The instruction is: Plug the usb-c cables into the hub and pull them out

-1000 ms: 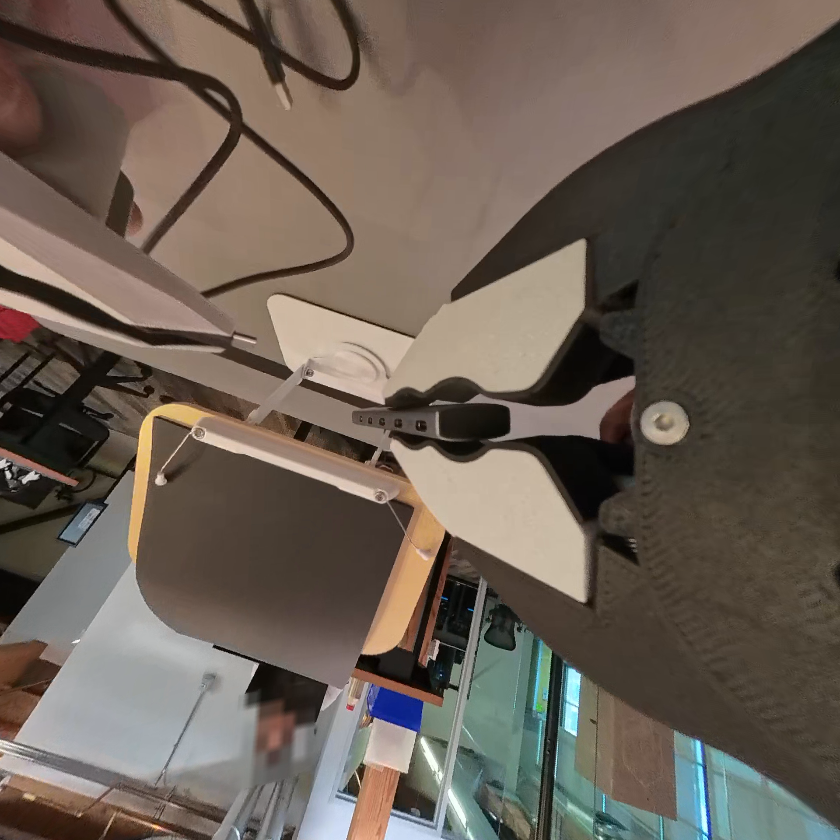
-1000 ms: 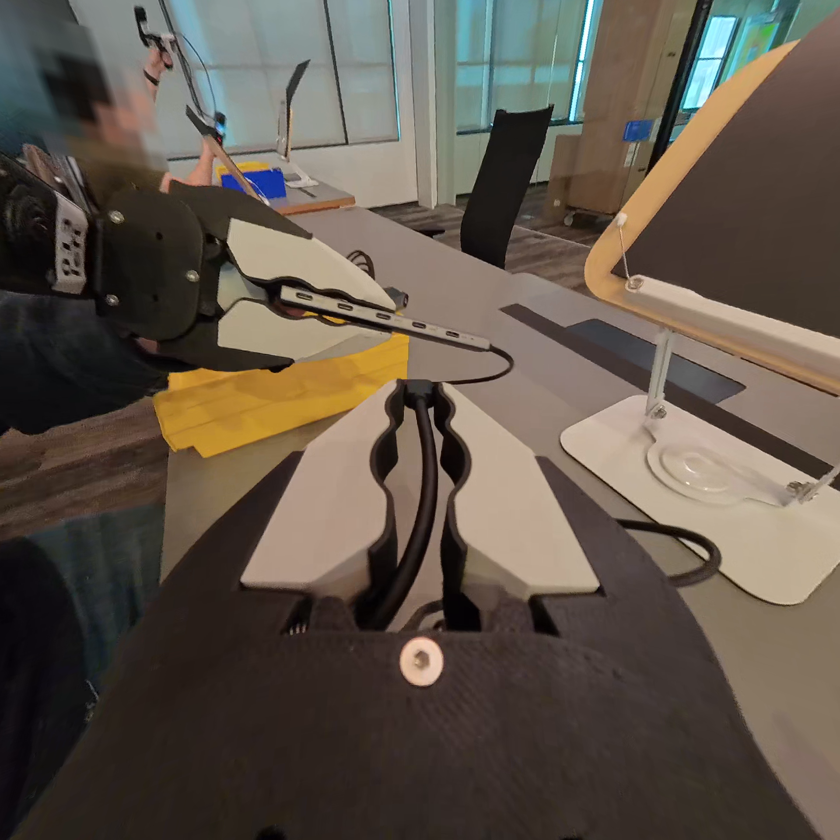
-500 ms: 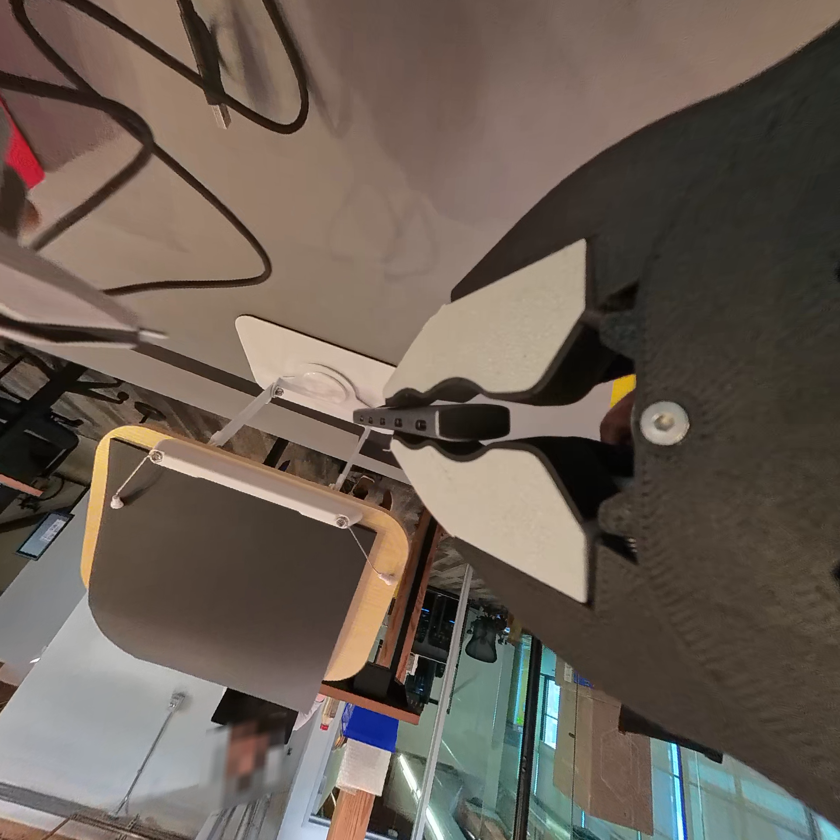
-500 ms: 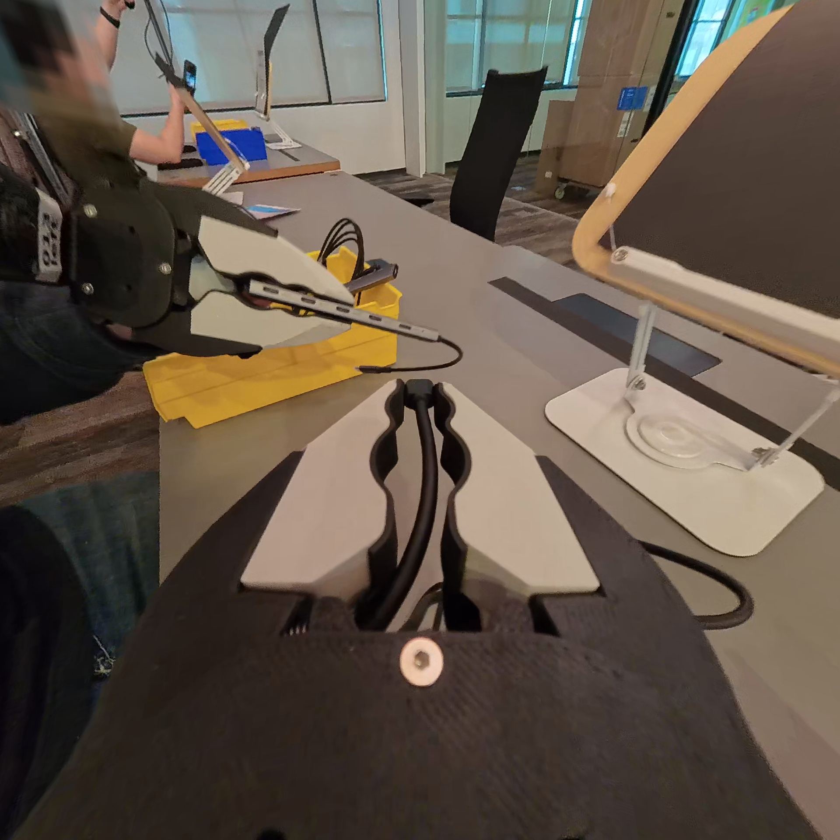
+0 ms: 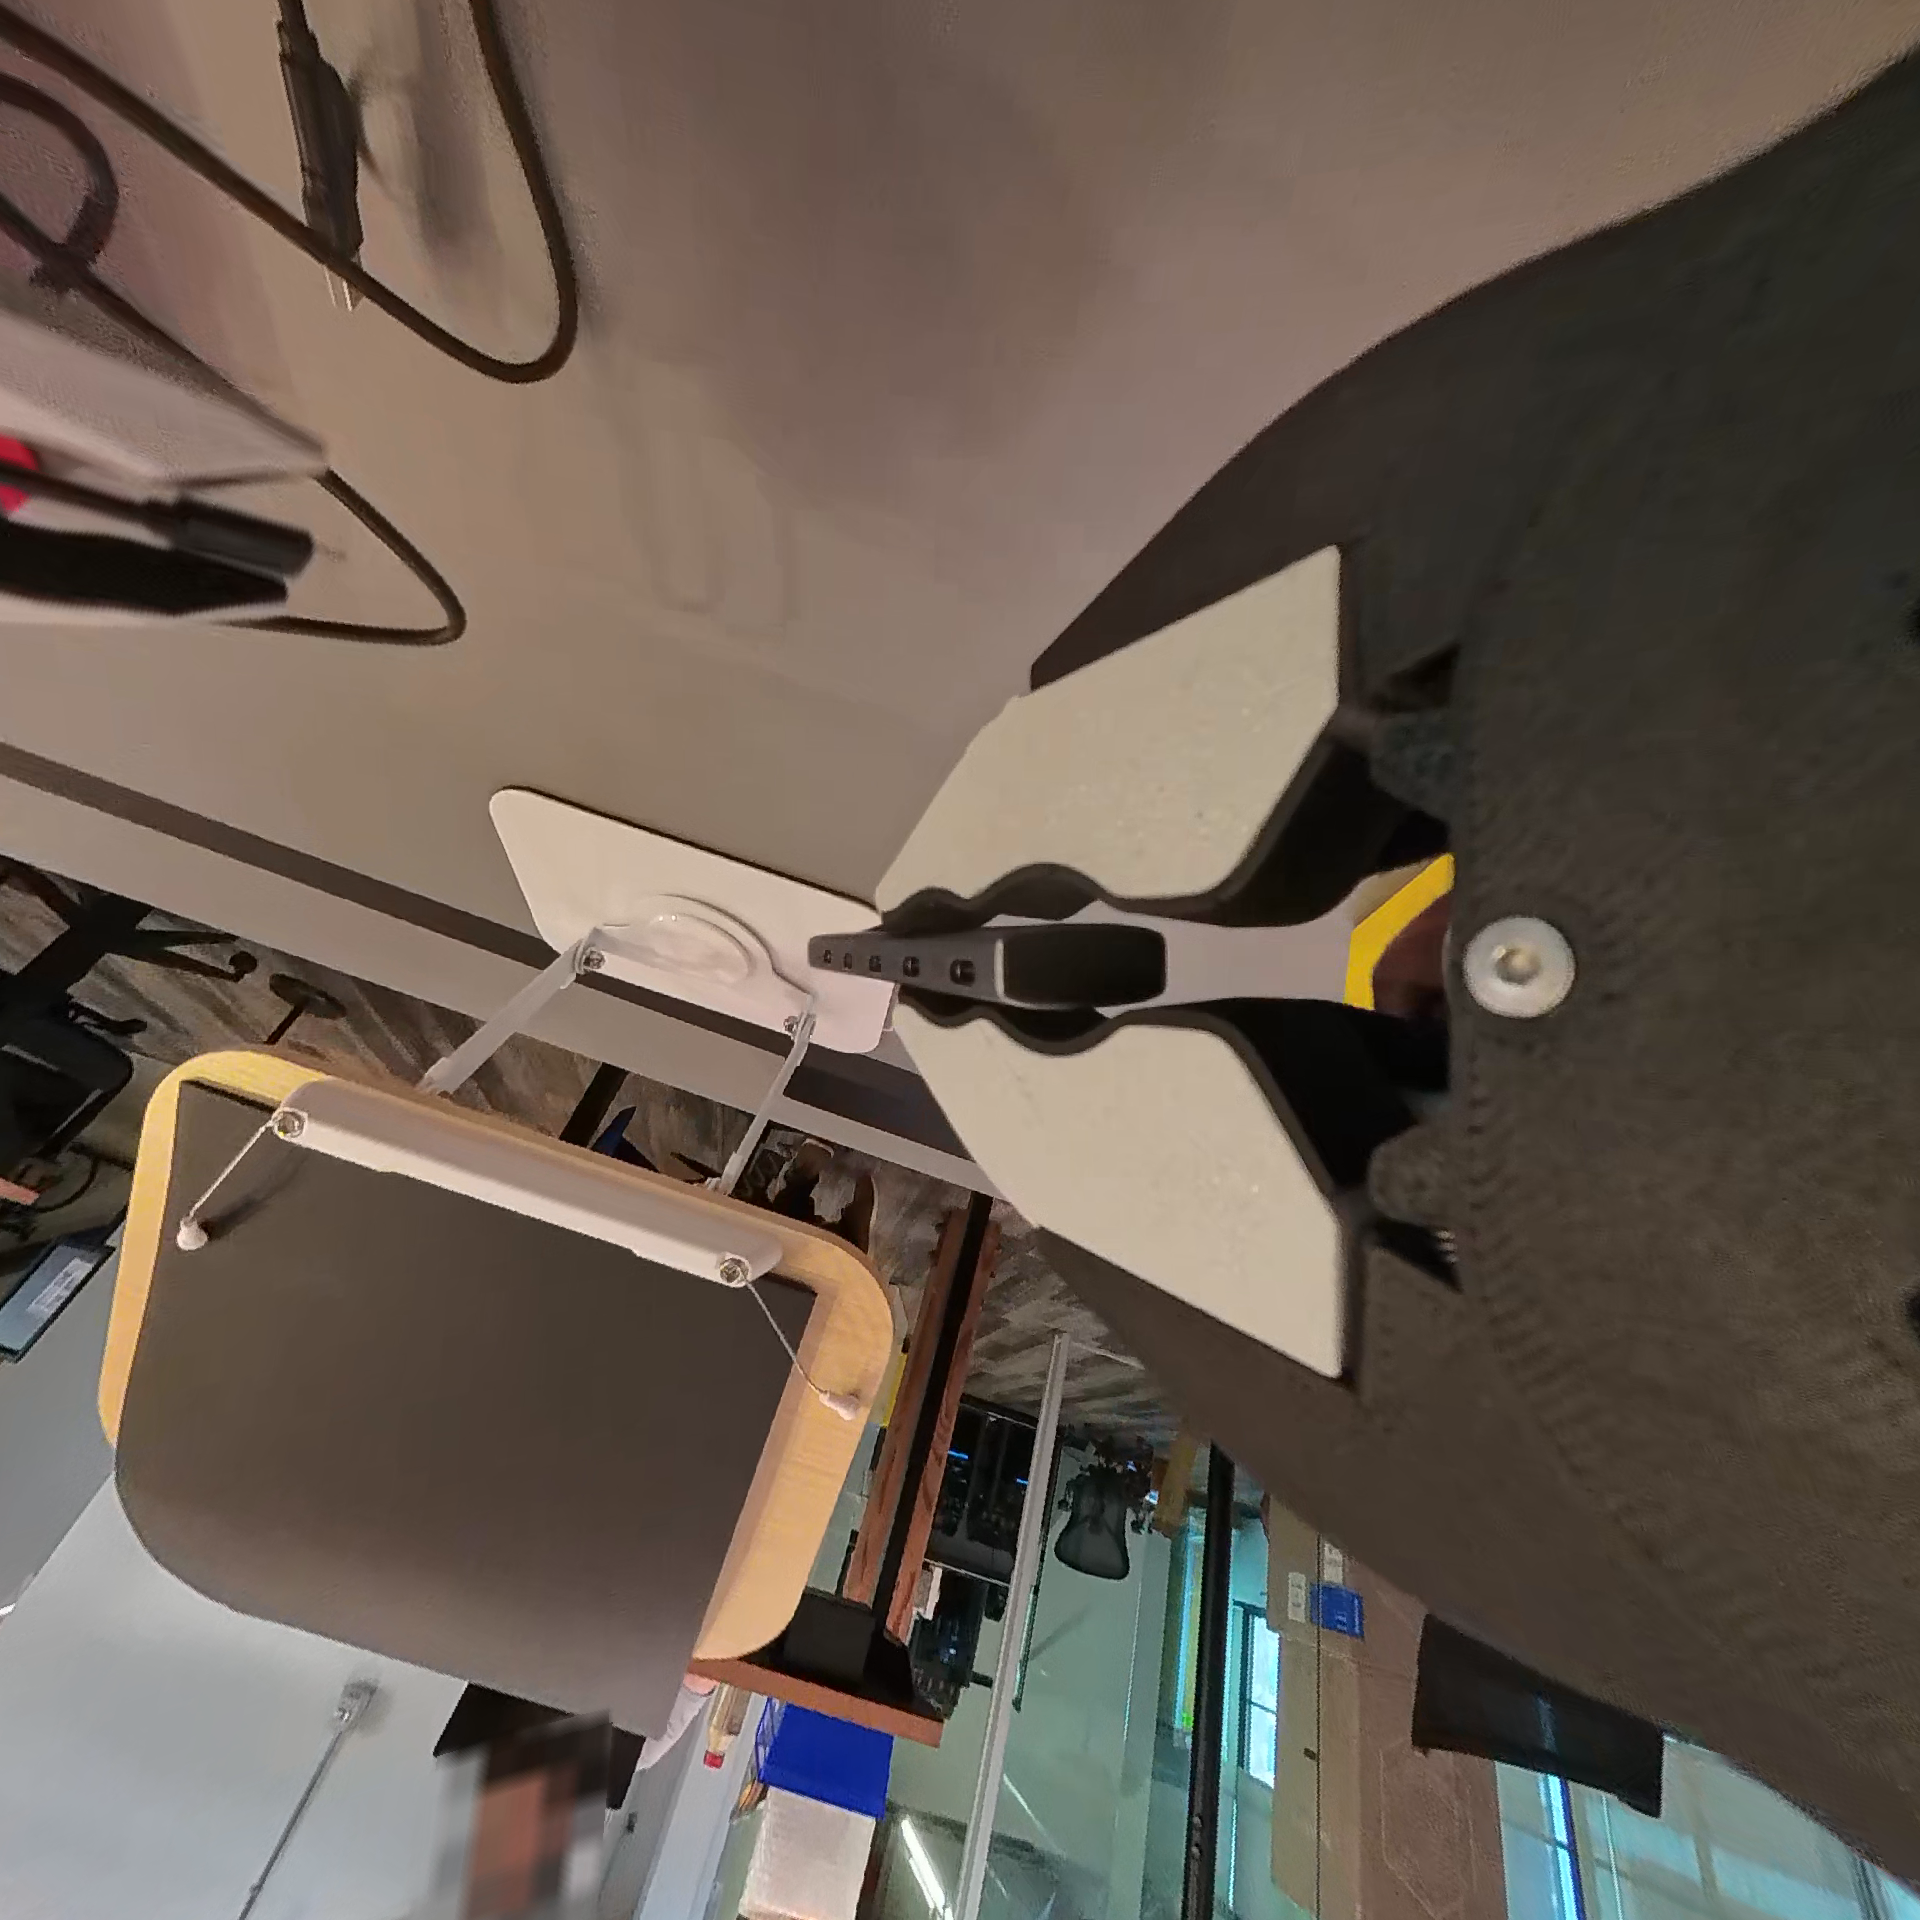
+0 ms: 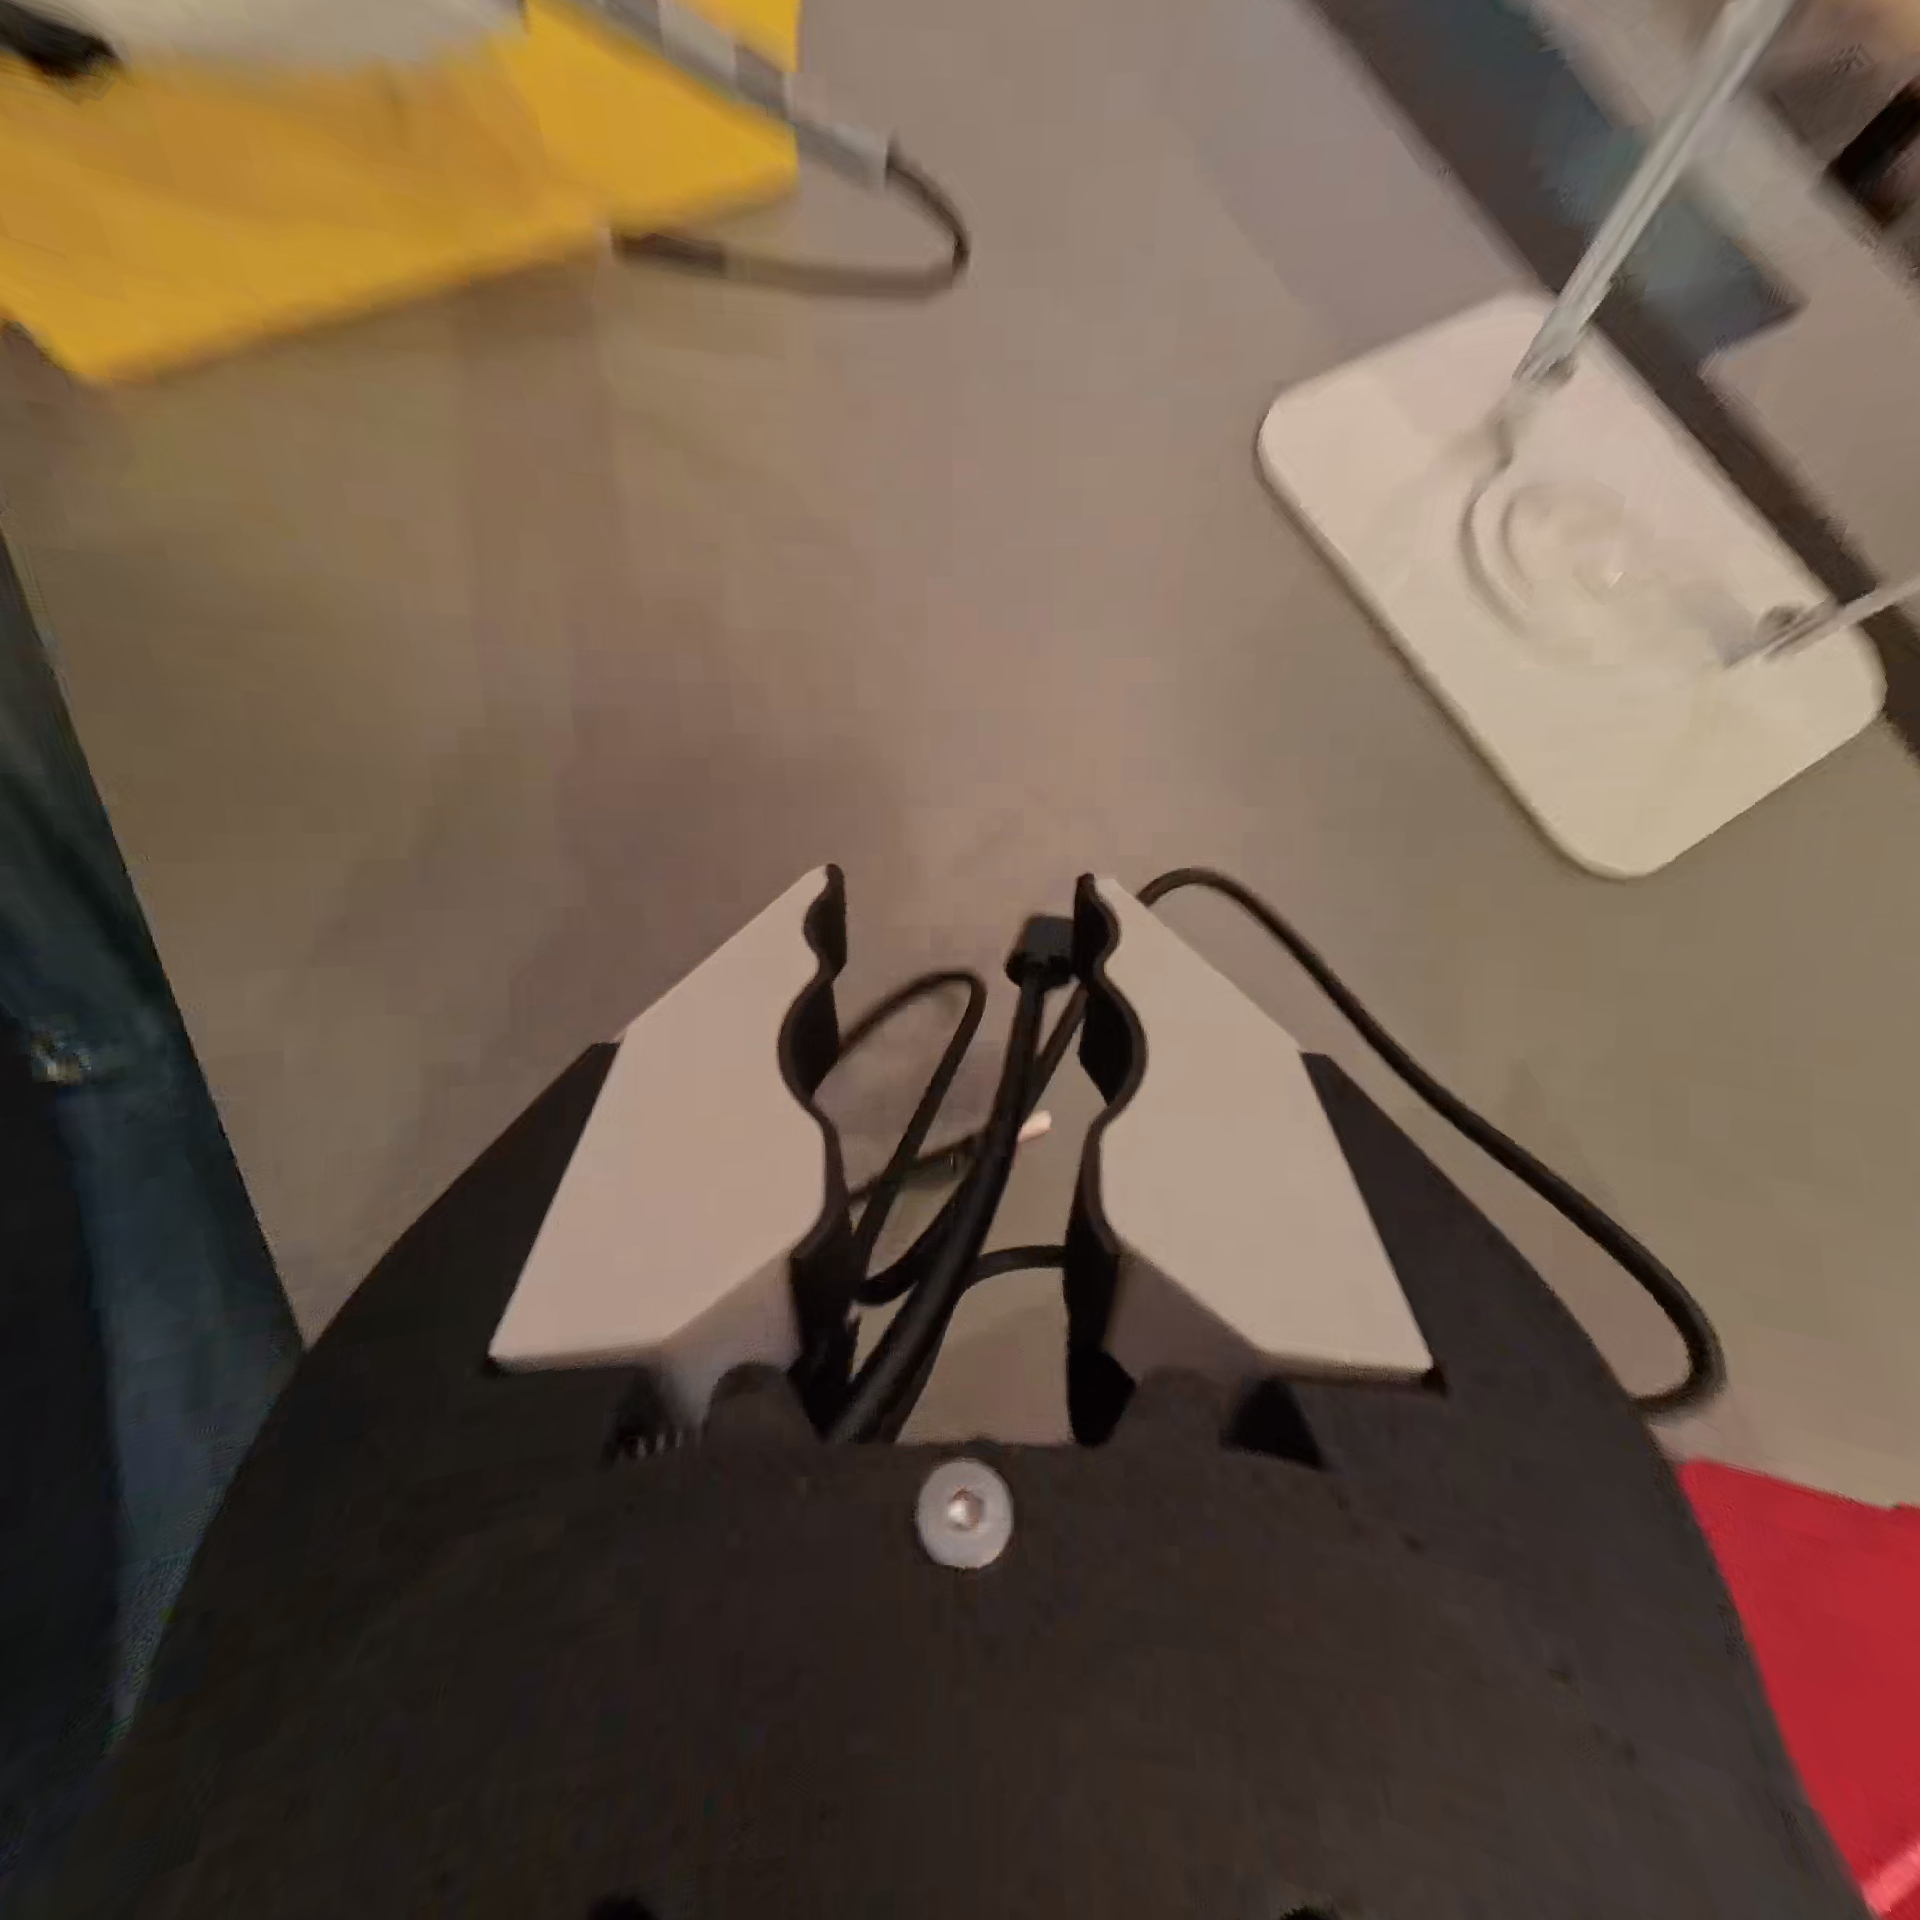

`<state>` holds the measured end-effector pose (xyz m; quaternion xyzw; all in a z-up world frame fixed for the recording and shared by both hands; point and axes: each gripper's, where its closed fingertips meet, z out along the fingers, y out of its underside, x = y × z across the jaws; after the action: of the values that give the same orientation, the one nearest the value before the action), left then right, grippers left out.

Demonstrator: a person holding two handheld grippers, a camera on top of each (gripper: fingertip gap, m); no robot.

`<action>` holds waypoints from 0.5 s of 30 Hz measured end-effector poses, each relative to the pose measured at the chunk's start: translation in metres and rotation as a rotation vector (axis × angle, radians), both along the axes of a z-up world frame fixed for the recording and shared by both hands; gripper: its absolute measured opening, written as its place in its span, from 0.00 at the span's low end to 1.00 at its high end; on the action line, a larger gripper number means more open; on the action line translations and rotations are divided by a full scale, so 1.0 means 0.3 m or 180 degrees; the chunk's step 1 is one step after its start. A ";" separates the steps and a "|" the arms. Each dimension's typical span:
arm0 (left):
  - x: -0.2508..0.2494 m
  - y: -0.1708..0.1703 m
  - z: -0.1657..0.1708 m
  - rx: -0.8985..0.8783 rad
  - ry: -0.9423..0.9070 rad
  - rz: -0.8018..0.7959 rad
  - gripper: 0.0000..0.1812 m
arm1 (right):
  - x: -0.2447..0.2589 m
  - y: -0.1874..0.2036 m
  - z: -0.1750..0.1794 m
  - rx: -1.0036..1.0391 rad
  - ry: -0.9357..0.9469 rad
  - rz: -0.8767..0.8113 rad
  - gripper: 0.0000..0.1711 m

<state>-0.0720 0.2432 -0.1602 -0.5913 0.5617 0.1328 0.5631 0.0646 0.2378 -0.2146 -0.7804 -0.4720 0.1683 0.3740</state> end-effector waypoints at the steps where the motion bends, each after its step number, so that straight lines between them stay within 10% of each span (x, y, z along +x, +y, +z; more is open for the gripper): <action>1: 0.000 -0.003 -0.005 -0.0021 0.0006 -0.0006 0.05 | 0.014 -0.010 -0.037 -0.0088 -0.0193 0.0024 0.27; 8: -0.007 -0.010 -0.039 -0.0141 0.0063 -0.0016 0.05 | 0.163 -0.108 -0.169 -0.0424 -0.1557 0.0515 0.58; 15: 0.004 -0.028 -0.060 -0.0181 0.0128 -0.0072 0.05 | 0.250 -0.118 -0.076 -0.0507 -0.1596 0.0507 0.55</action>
<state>-0.0707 0.2349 -0.1782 -0.5980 0.5831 0.1222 0.5362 0.1395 0.2023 -0.2375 -0.7851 -0.5950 0.0353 0.1685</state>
